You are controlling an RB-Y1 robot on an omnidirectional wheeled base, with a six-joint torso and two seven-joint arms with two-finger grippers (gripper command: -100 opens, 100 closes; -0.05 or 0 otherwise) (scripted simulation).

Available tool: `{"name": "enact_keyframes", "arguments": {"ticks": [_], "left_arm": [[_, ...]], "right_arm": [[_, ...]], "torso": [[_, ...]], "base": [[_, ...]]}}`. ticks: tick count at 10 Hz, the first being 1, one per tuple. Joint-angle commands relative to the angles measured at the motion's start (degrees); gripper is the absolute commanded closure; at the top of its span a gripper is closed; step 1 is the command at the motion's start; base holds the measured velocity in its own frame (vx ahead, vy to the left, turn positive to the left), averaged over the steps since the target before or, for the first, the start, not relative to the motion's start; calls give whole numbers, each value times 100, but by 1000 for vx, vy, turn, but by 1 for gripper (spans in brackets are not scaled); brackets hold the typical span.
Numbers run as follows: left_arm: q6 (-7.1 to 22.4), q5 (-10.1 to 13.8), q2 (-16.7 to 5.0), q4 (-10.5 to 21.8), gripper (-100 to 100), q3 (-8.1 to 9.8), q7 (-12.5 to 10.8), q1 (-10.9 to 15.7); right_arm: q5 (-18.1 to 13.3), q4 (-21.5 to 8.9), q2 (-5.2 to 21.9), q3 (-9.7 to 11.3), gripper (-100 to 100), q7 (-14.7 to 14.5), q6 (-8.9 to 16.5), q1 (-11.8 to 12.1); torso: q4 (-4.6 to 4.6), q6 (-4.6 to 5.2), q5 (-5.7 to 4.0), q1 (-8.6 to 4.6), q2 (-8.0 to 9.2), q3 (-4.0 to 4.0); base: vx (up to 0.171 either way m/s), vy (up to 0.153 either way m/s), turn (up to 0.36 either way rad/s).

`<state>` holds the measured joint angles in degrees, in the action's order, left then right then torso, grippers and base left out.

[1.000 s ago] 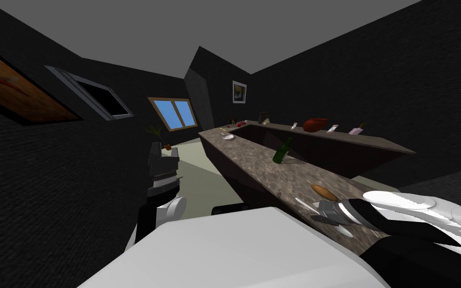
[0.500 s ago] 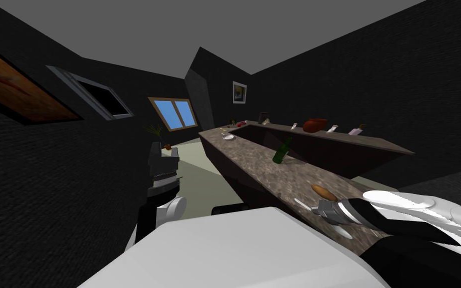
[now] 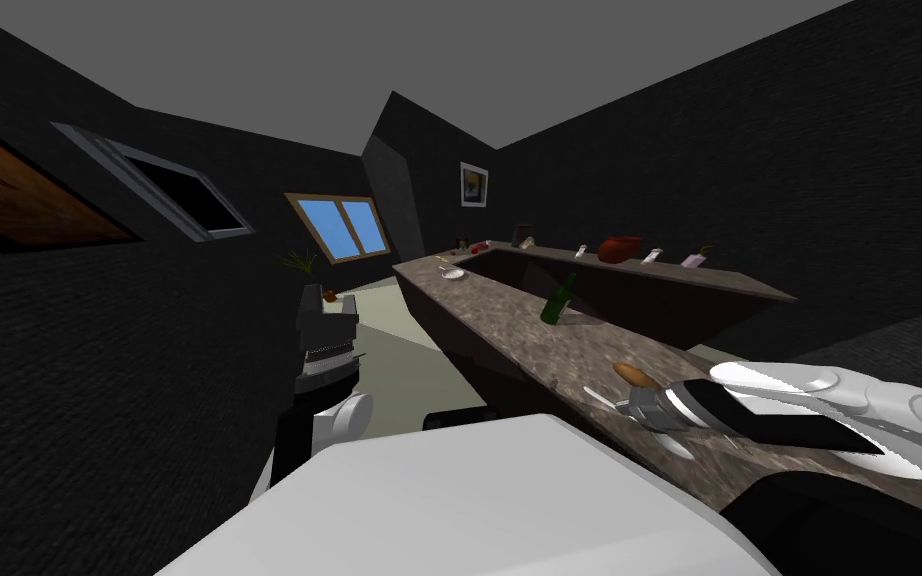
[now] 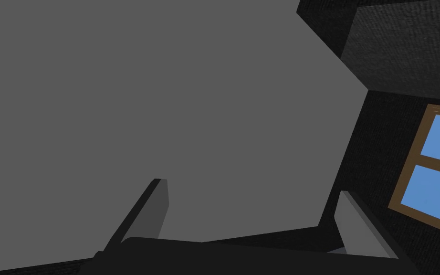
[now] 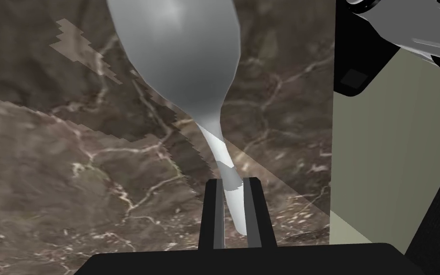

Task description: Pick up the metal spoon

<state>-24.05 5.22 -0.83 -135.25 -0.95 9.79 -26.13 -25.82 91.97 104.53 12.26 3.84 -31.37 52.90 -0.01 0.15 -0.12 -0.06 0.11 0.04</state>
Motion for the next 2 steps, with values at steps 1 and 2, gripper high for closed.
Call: {"name": "enact_keyframes", "arguments": {"ticks": [1,2], "left_arm": [[0,0,0,0,0,0,0,0],[0,0,0,0,0,0,0,0]], "right_arm": [[0,0,0,0,100,0,0,0],[22,6,20,-21,0,-9,-3,17]], "torso": [[0,0,0,0,0,0],[-1,-1,-4,0,-2,-1]], "base": [[-16,-8,-12],[0,0,0]]}}
